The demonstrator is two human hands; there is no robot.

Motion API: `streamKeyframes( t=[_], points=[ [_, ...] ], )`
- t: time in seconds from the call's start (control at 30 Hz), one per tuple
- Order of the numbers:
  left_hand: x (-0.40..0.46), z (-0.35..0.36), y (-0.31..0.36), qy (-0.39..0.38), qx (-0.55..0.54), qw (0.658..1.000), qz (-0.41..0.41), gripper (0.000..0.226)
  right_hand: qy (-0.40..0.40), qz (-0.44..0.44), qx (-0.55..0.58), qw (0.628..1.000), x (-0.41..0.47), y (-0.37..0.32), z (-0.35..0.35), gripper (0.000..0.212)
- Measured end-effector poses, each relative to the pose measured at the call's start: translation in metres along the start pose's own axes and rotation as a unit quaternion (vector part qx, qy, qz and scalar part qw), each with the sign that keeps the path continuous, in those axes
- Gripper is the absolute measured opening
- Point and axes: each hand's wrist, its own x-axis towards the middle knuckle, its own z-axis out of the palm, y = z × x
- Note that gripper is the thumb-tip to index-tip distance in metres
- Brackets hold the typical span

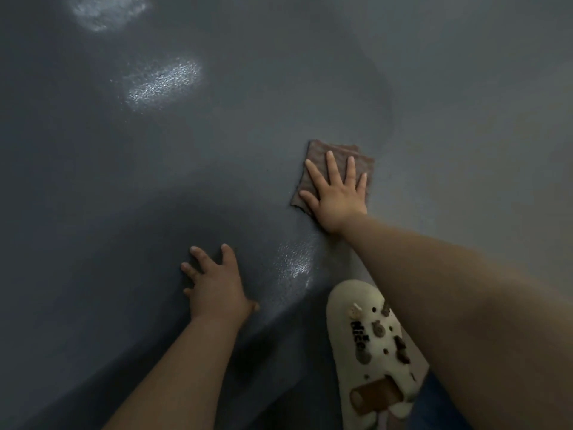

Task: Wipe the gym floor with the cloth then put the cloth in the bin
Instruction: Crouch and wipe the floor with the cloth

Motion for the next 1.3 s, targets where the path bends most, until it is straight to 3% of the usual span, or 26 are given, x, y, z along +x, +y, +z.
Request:
streamKeyframes(
  t=[0.13, 0.33, 0.5, 0.67, 0.9, 1.07, 1.13, 1.17, 1.23, 1.3],
  points=[
    [-0.001, 0.0, -0.003, 0.008, 0.004, 1.0, 0.009, 0.116, 0.011, 0.043, 0.02, 0.999, 0.01, 0.013, -0.006, 0.061],
    [-0.002, 0.001, -0.003, 0.012, 0.0, 1.0, 0.012, 0.114, 0.022, 0.183, 0.085, 0.979, 0.004, 0.03, -0.005, 0.062],
    [-0.004, -0.001, -0.001, 0.012, -0.013, 1.0, 0.01, 0.113, 0.008, 0.286, 0.149, 0.947, -0.025, -0.005, 0.014, 0.063],
    [-0.006, 0.0, -0.007, 0.009, -0.03, 0.999, 0.016, 0.113, -0.006, 0.31, 0.19, 0.932, -0.054, -0.051, 0.032, 0.066],
    [-0.008, -0.003, -0.026, -0.025, -0.061, 0.996, 0.058, 0.089, -0.047, 0.235, 0.168, 0.956, -0.102, -0.101, 0.055, 0.068],
    [-0.02, -0.002, -0.047, 0.019, -0.108, 0.99, 0.086, 0.083, -0.068, 0.145, 0.136, 0.978, -0.136, -0.125, 0.073, 0.069],
    [-0.025, -0.001, -0.05, 0.033, -0.138, 0.987, 0.081, 0.079, -0.046, 0.096, 0.123, 0.987, -0.147, -0.136, 0.088, 0.073],
    [-0.027, -0.001, -0.051, 0.043, -0.157, 0.984, 0.077, 0.078, -0.01, 0.068, 0.104, 0.992, -0.152, -0.142, 0.09, 0.082],
    [-0.029, -0.003, -0.052, 0.056, -0.195, 0.977, 0.065, 0.079, -0.016, 0.015, 0.085, 0.996, -0.157, -0.15, 0.098, 0.098],
    [-0.032, -0.009, -0.055, 0.068, -0.222, 0.971, 0.05, 0.074, -0.002, -0.051, 0.032, 0.998, -0.16, -0.156, 0.103, 0.097]
  ],
)
